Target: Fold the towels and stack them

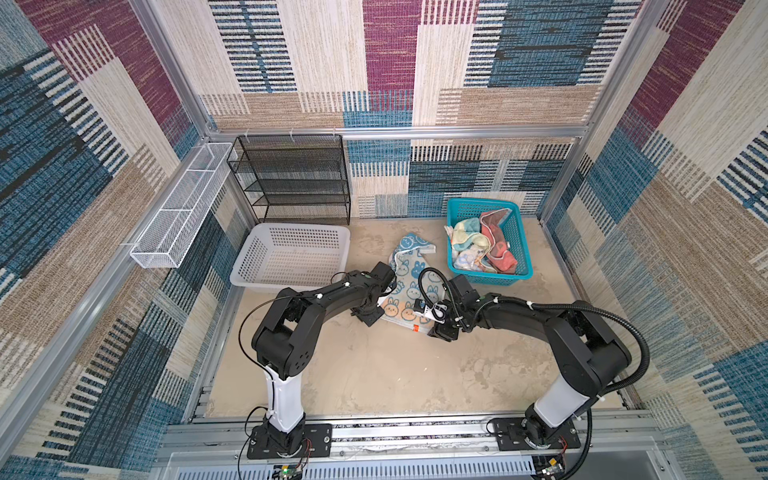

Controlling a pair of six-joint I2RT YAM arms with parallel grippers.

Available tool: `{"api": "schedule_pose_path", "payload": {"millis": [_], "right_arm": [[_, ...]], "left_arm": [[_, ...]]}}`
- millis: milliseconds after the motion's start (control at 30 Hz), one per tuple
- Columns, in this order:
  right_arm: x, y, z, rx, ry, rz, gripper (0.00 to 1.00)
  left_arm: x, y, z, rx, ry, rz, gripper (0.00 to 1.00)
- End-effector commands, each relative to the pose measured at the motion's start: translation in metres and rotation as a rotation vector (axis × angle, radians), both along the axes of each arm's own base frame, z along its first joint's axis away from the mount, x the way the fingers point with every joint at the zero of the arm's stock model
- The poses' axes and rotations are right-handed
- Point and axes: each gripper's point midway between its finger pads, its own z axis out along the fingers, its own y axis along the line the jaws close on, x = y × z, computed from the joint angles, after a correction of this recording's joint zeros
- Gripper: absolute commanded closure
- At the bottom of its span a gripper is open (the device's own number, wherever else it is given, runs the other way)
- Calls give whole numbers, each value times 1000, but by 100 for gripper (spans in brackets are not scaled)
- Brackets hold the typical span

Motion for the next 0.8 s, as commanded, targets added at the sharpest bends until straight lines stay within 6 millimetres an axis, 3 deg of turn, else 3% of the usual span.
{"api": "schedule_pose_path", "payload": {"millis": [0,100,267,333,433,533,567,667,767], "right_arm": [[-16,-22,-25,-128,87,-15,50],[-15,-22,-28,-137,98,-15,66],[-13,-25,-32,-155,96,-25,75],[-10,-26,-31,-162,80,-30,83],[-4,-26,-25,-155,43,-34,93],[5,-25,-18,-147,-5,-45,97],[8,-24,-15,-141,-22,-48,97],[9,-26,-14,-139,-42,-57,71],[3,-32,-21,-168,-20,-57,65]], "left_arm": [[1,3,3,13,-12,20,100],[1,3,3,7,-10,24,100],[1,3,4,3,-11,29,100],[1,3,6,4,-17,30,100],[2,3,9,1,-29,28,100],[4,2,12,-8,-43,31,100],[5,2,13,-13,-48,33,100],[6,2,15,-16,-59,39,100],[5,4,13,-9,-60,45,100]]}}
